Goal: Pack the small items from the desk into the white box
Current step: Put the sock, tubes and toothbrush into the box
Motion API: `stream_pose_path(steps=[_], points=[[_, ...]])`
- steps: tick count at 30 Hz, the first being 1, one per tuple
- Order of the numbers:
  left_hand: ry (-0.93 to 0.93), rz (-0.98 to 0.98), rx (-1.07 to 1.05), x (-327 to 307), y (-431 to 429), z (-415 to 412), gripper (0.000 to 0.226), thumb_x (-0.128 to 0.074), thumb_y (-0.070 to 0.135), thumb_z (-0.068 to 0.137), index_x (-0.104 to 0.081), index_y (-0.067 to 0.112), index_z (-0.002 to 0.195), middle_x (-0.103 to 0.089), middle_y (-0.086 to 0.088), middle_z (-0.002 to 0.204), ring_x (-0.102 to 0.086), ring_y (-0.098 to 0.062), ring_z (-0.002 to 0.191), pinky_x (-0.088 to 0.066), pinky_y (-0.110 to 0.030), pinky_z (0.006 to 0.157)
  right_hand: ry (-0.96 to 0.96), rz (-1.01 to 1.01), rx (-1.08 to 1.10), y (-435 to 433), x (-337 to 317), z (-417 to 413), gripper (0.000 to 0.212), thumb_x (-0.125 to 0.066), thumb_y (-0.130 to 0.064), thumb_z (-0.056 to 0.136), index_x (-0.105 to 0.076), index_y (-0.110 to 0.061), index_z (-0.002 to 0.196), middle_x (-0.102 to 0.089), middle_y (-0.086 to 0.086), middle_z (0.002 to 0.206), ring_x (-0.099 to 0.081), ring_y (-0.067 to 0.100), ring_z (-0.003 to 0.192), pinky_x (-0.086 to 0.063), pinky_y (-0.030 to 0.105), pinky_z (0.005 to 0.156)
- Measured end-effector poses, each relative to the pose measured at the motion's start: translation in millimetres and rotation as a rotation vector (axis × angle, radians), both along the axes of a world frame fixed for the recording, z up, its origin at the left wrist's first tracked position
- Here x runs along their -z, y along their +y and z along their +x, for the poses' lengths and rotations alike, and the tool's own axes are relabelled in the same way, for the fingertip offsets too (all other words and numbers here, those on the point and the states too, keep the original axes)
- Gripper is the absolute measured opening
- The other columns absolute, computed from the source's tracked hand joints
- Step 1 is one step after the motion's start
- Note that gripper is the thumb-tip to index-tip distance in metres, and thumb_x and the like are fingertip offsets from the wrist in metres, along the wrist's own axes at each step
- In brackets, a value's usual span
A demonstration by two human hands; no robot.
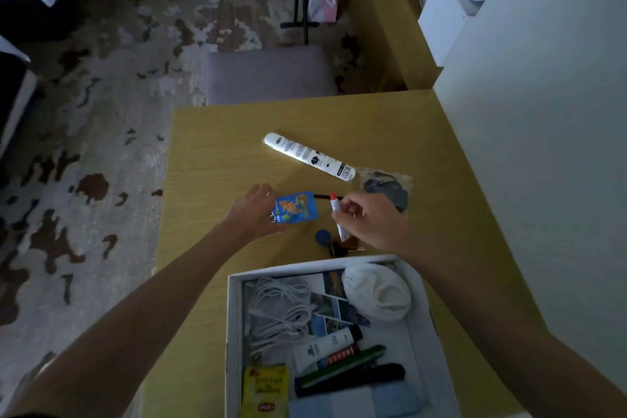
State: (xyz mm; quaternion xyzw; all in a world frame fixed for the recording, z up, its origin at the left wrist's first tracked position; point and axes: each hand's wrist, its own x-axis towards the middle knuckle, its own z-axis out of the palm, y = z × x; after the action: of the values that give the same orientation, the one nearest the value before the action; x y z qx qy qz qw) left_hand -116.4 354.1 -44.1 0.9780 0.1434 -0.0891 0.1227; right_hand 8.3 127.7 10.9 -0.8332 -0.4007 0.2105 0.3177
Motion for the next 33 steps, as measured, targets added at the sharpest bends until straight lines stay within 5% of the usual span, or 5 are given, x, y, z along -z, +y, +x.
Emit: stream_pose_path(steps=[3,8,14,22,33], points=[[-0.203,-0.115,-0.1,-25,-14,-27,0.067,-0.078,0.043,0.069,-0.057,0.009,0.123,-0.054,-0.012,0.115,-0.051,-0.028,0.107,-0.049,-0.044,0.081,0.101,0.104,-0.051,-14,-16,-15,0.018,-0.063,-0.033,0.086,-0.065,-0.018,0.075,-0.065,-0.005,0.063,-0.058,0.011,0.054,-0.044,0.024,0.051],[-0.422,-0.131,-0.158,-65,-52,-78,0.063,-0.078,0.046,0.067,-0.058,0.012,0.115,-0.057,-0.006,0.105,-0.057,-0.025,0.095,-0.054,-0.047,0.069,0.021,0.103,-0.306,-46,-39,-55,0.027,-0.057,-0.043,0.092,-0.059,-0.03,0.069,-0.065,-0.017,0.06,-0.057,0.002,0.05,-0.035,0.01,0.047],[-0.541,0.104,-0.17,-104,-96,-127,0.025,-0.063,0.029,0.08,-0.06,0.015,0.101,-0.06,-0.002,0.102,-0.061,-0.022,0.09,-0.055,-0.037,0.065,-0.23,-0.193,-0.589,-77,-18,-102,0.035,-0.047,-0.049,0.093,-0.055,-0.021,0.075,-0.06,-0.005,0.068,-0.056,0.012,0.062,-0.049,0.032,0.061],[-0.391,0.114,0.02,-107,-119,-145,0.011,-0.065,0.0,0.075,-0.06,0.006,0.083,-0.061,-0.011,0.083,-0.059,-0.028,0.071,-0.05,-0.036,0.052,-0.331,-0.325,-0.786,-99,8,-127,0.021,-0.05,-0.035,0.087,-0.059,-0.018,0.079,-0.062,0.0,0.084,-0.056,0.016,0.075,-0.045,0.03,0.064],[-0.187,0.162,0.134,-74,-116,-159,0.036,-0.058,0.027,0.084,-0.06,0.008,0.115,-0.064,-0.012,0.112,-0.062,-0.03,0.1,-0.051,-0.038,0.082,-0.404,-0.117,-0.307,-85,-3,-127,0.012,-0.059,-0.029,0.089,-0.066,-0.021,0.095,-0.062,-0.005,0.096,-0.056,0.012,0.092,-0.046,0.028,0.074]])
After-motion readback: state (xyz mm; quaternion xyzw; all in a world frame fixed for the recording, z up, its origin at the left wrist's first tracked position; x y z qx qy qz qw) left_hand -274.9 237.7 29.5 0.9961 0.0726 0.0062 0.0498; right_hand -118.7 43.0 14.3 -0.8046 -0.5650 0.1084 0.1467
